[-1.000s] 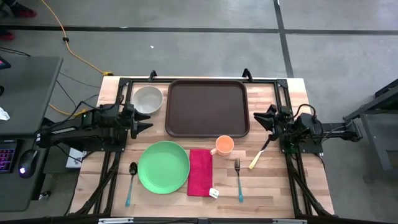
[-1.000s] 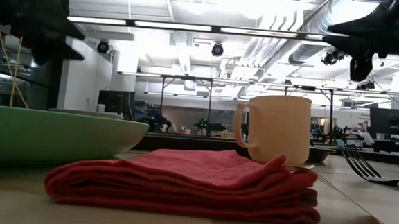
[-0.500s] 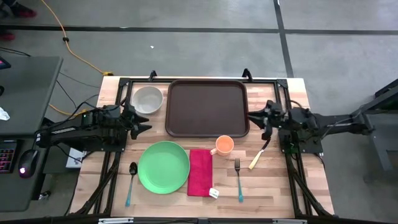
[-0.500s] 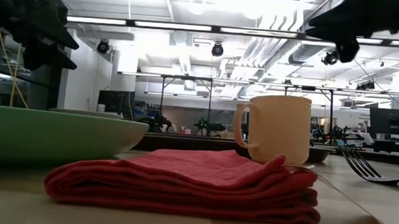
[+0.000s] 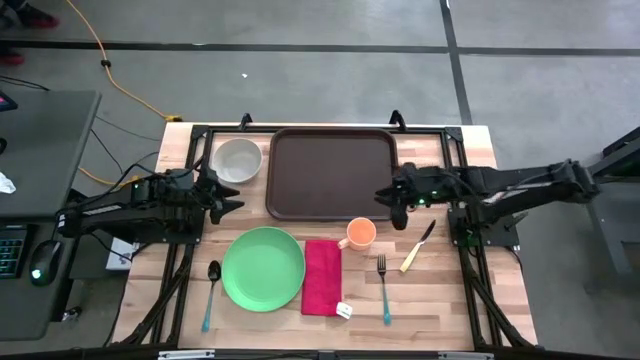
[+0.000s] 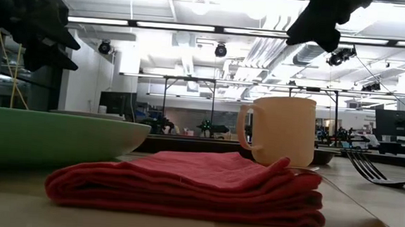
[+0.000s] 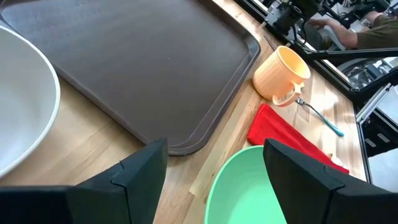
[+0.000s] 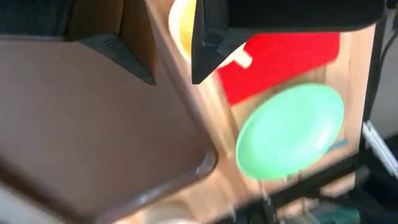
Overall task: Set up tray
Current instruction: Put the yellow mug on the brown tray
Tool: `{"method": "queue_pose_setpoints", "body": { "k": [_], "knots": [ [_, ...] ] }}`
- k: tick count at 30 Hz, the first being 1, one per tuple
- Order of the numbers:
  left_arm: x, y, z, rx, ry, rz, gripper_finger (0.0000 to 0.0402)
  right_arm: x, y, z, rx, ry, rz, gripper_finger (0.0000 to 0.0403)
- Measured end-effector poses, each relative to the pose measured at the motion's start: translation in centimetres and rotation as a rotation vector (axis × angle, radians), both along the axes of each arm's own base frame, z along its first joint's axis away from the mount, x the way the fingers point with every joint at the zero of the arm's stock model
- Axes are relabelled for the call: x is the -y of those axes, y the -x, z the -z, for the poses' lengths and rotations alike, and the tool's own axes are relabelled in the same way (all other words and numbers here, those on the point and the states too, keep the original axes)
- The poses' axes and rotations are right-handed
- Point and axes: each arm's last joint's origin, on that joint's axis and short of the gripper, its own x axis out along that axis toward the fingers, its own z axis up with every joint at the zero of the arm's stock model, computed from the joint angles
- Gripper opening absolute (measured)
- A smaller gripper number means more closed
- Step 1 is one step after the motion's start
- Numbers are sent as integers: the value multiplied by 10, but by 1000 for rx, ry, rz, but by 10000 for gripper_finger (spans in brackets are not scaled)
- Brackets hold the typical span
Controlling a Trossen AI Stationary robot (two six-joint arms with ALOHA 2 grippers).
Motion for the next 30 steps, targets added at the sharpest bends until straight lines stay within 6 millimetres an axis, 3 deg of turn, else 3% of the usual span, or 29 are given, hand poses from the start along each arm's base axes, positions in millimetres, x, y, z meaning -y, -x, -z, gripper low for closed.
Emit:
{"method": "queue_pose_setpoints", "body": {
  "k": [5, 11, 19, 30],
  "knots": [
    [0, 0, 0, 11, 50, -32, 294, -3, -21, 4, -142, -77, -20, 75],
    [0, 0, 0, 21, 93, -64, 294, -4, -37, 22, -318, -153, 21, 75],
    [0, 0, 0, 22, 101, -70, 294, -5, -49, 40, -393, -166, 28, 75],
    [-1, 0, 0, 21, 88, -96, 294, -5, -50, 41, -398, -169, 23, 75]
  ]
}}
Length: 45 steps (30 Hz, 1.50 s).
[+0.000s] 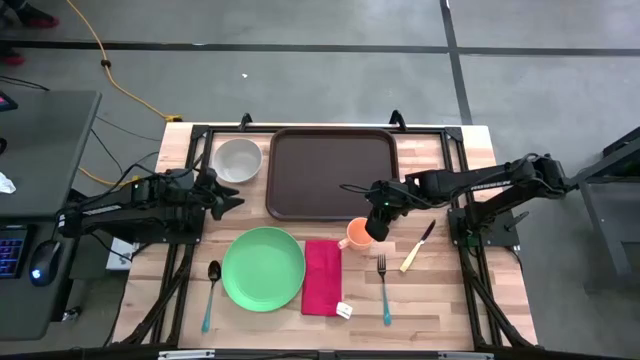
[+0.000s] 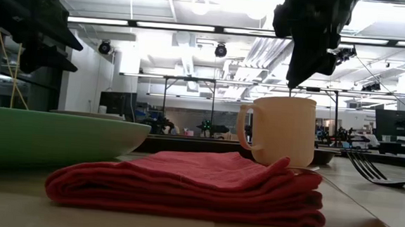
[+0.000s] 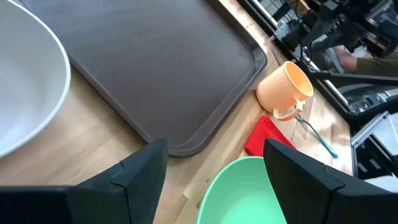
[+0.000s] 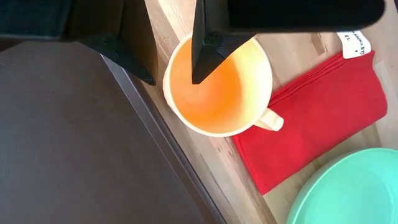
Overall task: Set up tray
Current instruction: Put the yellow mug on the brown tray
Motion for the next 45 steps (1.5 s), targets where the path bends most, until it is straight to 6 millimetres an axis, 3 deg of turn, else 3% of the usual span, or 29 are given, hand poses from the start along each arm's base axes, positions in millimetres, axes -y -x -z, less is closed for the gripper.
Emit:
{"method": "queue_pose_setpoints", "body": {
  "k": [12, 21, 29, 39, 45],
  "knots": [
    [-1, 0, 0, 1, -5, -36, 294, -1, 0, 0, -2, -9, -14, 105],
    [0, -3, 1, 32, 208, -93, 294, -1, 1, 0, -9, -13, -15, 108],
    [-3, -25, -3, 57, 231, -53, 294, -1, 3, 2, -39, -19, -24, 108],
    [-6, -46, 10, -73, 250, -31, 294, -1, 11, 6, -134, -22, -32, 109],
    [-7, -55, 9, -47, 246, -23, 294, -2, 12, 6, -135, -52, -48, 109]
  ]
}}
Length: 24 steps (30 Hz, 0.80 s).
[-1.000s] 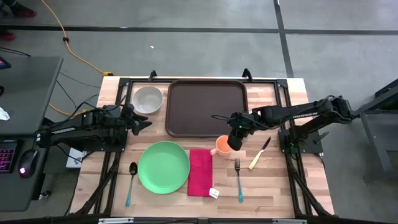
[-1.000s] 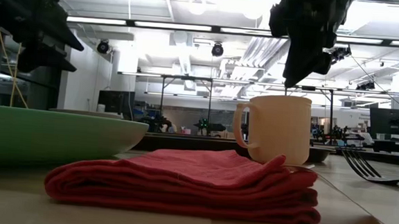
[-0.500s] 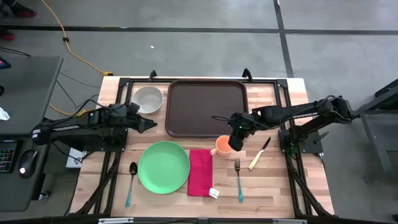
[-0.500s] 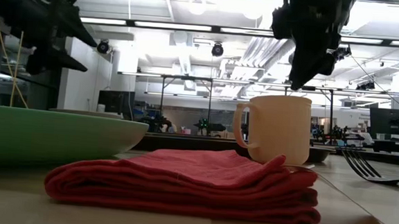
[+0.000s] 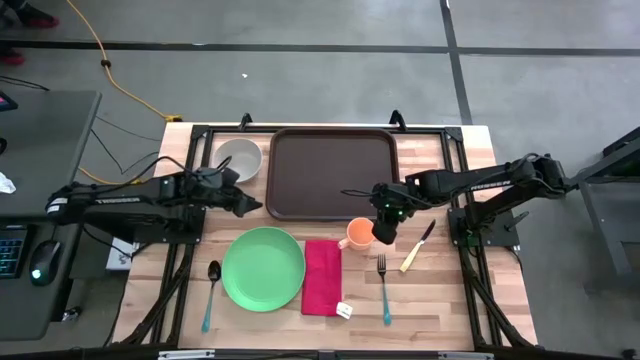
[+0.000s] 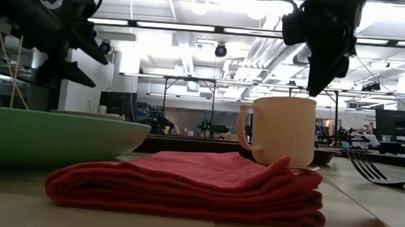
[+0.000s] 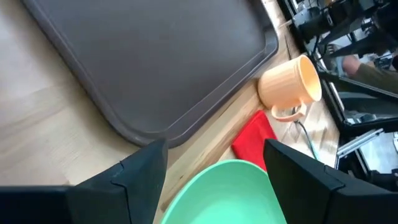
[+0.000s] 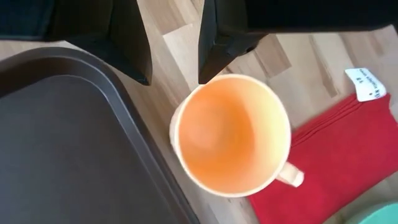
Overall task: Set up tray
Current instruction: Put the yellow mug on the brown tray
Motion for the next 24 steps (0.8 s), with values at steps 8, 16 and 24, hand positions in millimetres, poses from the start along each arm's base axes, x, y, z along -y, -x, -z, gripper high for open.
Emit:
{"method": "queue_pose_setpoints", "body": {
  "k": [8, 16, 24],
  "knots": [
    [0, -1, -1, 12, -7, 3, 294, 0, 0, 0, 2, -10, -4, 109],
    [0, -1, -1, 11, -9, 2, 294, 8, -1, 0, 11, 29, 149, 109],
    [0, -1, -1, 8, -8, 2, 294, 7, -2, -1, 13, -56, 114, 109]
  ]
}}
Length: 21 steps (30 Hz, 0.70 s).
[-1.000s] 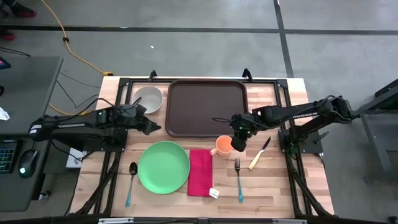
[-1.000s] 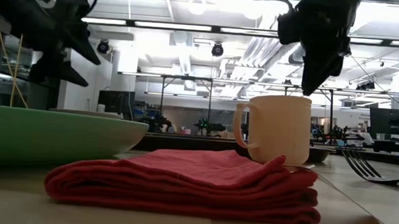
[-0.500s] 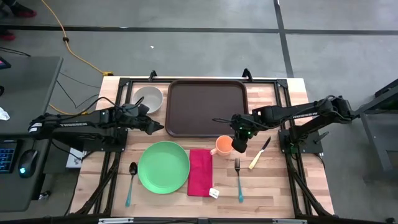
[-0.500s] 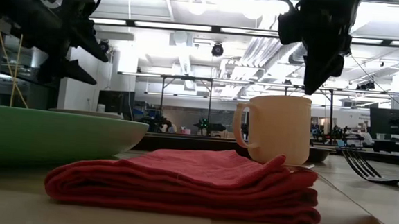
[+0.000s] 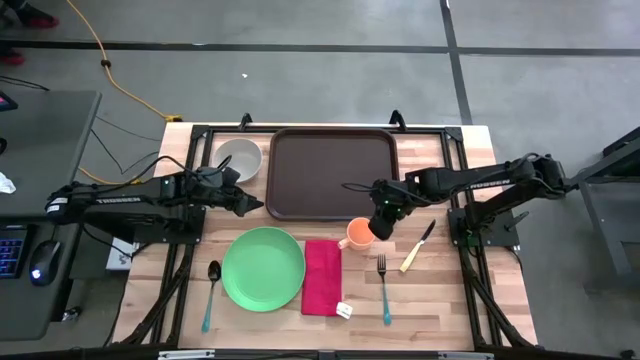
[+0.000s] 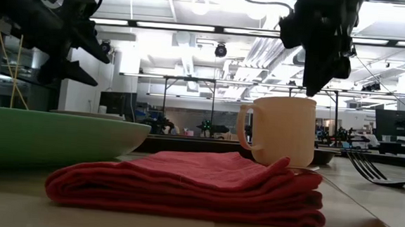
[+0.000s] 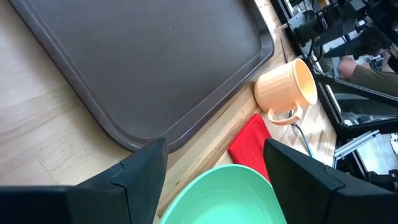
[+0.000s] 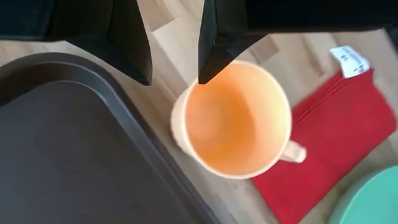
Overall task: Set up tray
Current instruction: Put the yellow mug on the brown tray
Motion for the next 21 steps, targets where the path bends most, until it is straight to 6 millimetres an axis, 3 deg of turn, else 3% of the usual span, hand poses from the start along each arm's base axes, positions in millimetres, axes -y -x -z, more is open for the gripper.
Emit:
{"method": "queue_pose_setpoints", "body": {
  "k": [13, 21],
  "knots": [
    [0, 0, 0, -6, -6, 4, 294, -2, -2, -1, 24, -68, -9, 113],
    [0, 0, 0, -7, -8, 1, 294, -2, -2, -1, 23, -61, 7, 215]
  ]
}}
